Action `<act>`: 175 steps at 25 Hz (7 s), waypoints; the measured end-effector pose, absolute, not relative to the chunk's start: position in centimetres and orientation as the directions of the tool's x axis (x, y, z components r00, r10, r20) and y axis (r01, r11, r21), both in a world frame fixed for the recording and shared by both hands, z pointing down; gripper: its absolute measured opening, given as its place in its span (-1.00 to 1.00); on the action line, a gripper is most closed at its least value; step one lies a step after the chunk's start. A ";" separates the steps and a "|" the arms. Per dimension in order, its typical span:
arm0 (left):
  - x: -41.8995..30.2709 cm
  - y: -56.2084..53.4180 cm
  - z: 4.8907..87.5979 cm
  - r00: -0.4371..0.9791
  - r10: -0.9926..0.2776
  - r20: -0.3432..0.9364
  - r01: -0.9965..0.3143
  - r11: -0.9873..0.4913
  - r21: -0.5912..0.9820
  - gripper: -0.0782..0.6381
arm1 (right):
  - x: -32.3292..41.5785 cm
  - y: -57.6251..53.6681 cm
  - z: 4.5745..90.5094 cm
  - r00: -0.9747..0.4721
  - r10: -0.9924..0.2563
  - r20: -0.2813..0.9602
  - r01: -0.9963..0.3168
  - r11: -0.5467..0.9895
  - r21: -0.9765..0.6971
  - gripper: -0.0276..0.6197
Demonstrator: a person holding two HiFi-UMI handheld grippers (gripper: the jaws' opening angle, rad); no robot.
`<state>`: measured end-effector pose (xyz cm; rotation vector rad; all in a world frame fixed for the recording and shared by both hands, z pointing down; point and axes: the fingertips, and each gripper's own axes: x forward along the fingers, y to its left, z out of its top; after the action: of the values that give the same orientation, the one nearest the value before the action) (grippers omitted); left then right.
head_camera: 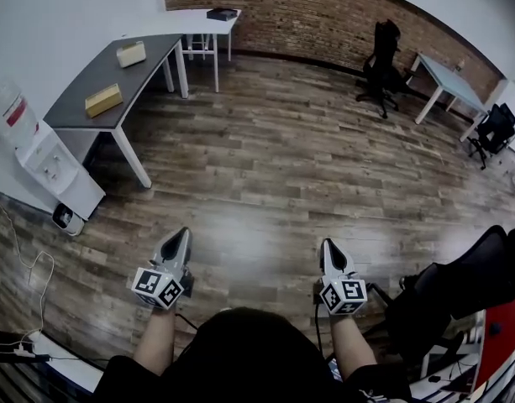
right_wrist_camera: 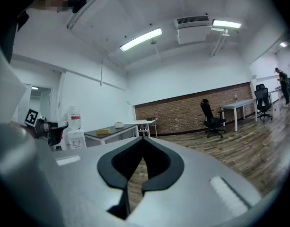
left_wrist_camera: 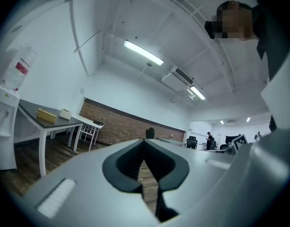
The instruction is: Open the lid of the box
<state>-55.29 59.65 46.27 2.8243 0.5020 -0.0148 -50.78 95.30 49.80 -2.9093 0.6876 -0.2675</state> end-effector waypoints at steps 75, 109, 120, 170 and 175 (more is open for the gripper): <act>-21.1 26.3 49.1 0.998 -0.052 -0.042 -0.038 -0.956 0.290 -0.78 | -4.7 58.2 50.2 0.653 -0.747 0.127 -0.716 -0.663 -0.218 -0.91; -6.4 13.1 47.0 0.910 -0.412 -0.050 -0.391 -0.891 0.230 -0.78 | 21.4 37.8 49.3 0.342 -0.935 0.098 -0.902 -0.356 -0.246 -0.91; -7.8 11.7 46.5 0.840 -0.542 -0.034 -0.522 -0.823 0.224 -0.78 | 24.3 31.3 49.6 0.215 -0.972 0.093 -0.927 -0.233 -0.293 -0.91; -10.4 -16.9 59.9 0.715 -0.607 0.346 -0.699 -0.638 0.325 -0.42 | 11.3 -2.8 60.0 -0.261 -0.846 0.465 -0.913 0.060 -0.403 -0.67; -9.9 -17.7 61.2 0.710 -0.582 0.397 -0.703 -0.619 0.349 -0.19 | 10.6 -3.8 61.9 -0.313 -0.807 0.501 -0.856 0.010 -0.518 -0.45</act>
<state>-9.88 -17.71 61.24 2.4326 -0.9839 0.3363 10.63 -3.79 61.93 -1.8762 2.2762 -1.2515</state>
